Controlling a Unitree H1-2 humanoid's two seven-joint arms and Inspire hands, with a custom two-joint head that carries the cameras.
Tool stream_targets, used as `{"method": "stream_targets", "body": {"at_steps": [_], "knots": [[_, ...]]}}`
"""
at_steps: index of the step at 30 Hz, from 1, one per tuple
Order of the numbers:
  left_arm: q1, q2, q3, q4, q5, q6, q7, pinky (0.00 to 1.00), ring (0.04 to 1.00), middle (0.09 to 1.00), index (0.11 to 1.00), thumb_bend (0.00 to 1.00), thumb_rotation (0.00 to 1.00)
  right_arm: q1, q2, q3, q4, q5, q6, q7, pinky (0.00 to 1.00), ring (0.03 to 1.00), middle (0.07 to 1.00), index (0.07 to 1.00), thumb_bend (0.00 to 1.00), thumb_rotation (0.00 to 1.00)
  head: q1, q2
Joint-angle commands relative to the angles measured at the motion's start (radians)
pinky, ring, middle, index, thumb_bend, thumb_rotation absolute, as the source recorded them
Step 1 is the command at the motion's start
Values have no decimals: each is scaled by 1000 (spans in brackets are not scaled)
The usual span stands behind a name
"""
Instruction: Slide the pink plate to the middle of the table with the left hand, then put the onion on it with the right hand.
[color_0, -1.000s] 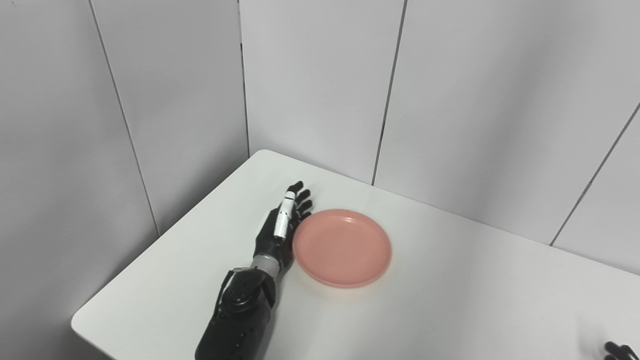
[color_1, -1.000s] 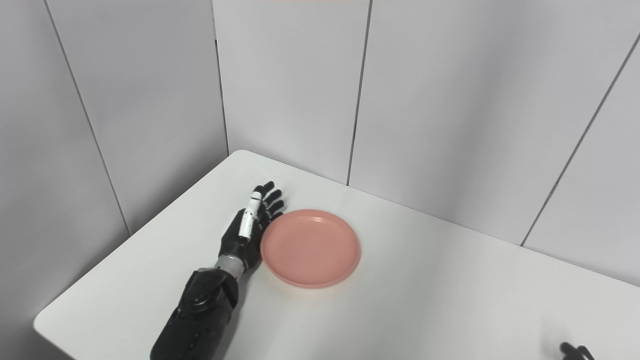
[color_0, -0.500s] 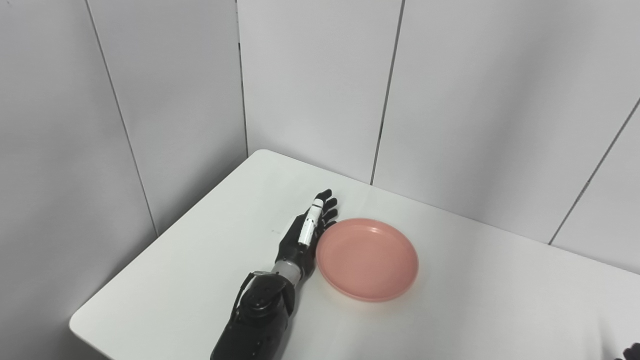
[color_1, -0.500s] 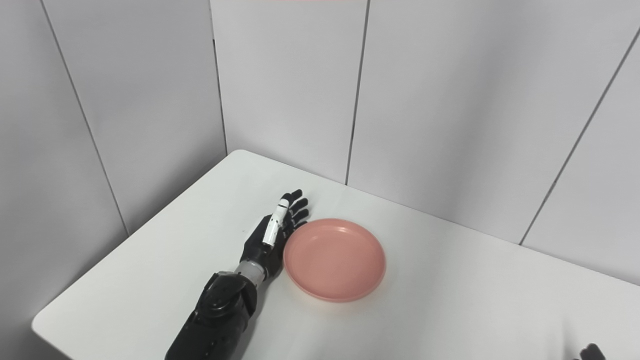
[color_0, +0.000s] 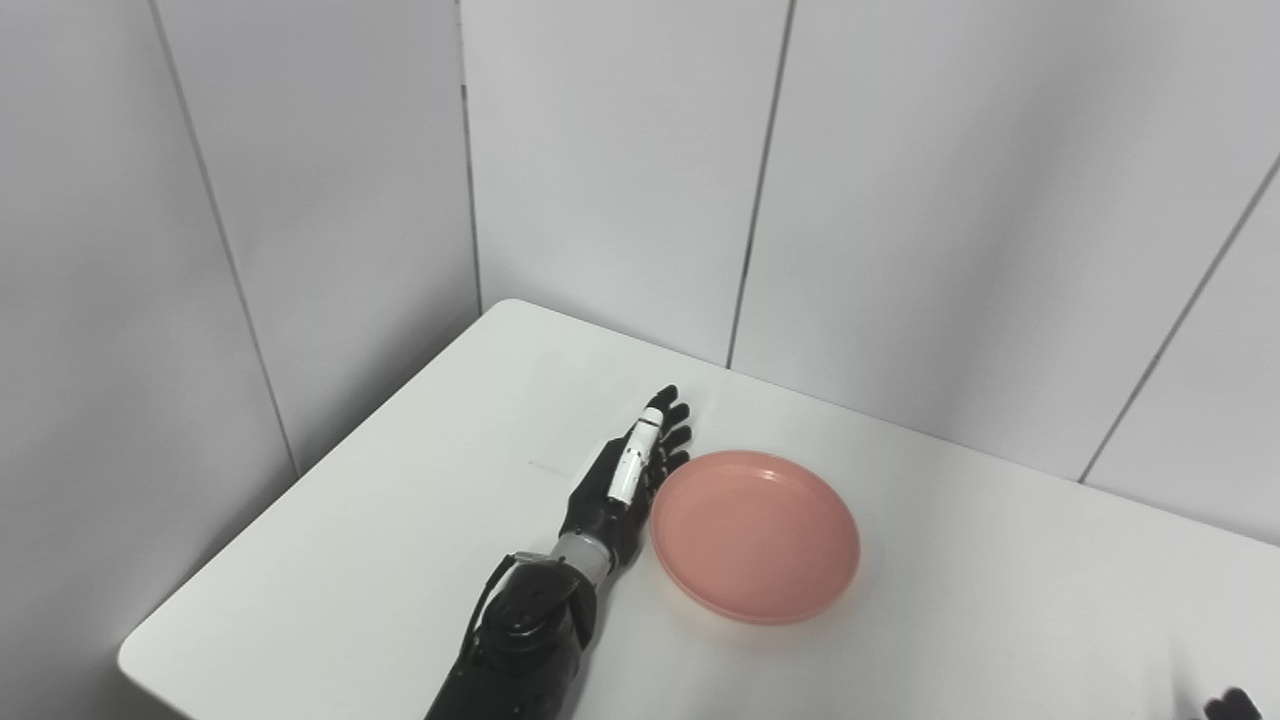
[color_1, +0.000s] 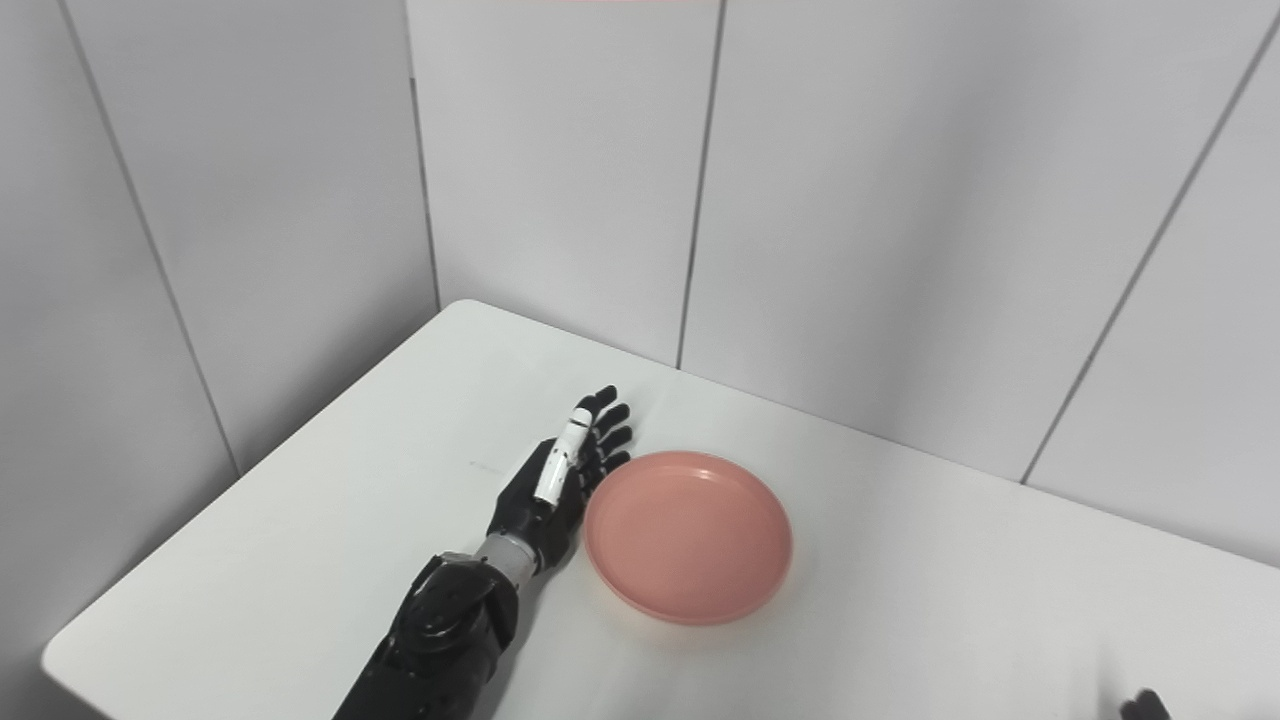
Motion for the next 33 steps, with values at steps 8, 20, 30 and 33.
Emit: {"method": "stream_targets", "body": {"at_steps": [8,20,30,33], "knots": [[-16,-25,-19,-76,23,52,-4,953,954,969,955,411,1000,1,20,20,-84,-38,47,-21,1000,1000,1000,1000,203,1000,-69,36],[-4,-56,-37,-113,36,94,-9,971,987,986,970,392,1000,6,28,43,-111,-64,44,-26,1000,1000,1000,1000,94,1000,-175,97],[6,-76,-55,-132,34,94,-27,976,991,994,968,416,1000,6,51,58,-101,-72,48,-35,1000,1000,1000,1000,170,1000,-303,153],[9,-79,-62,-141,35,105,-36,983,993,999,978,410,1000,6,53,64,-91,-85,28,-37,1000,1000,1000,1000,201,1000,-307,154]]}}
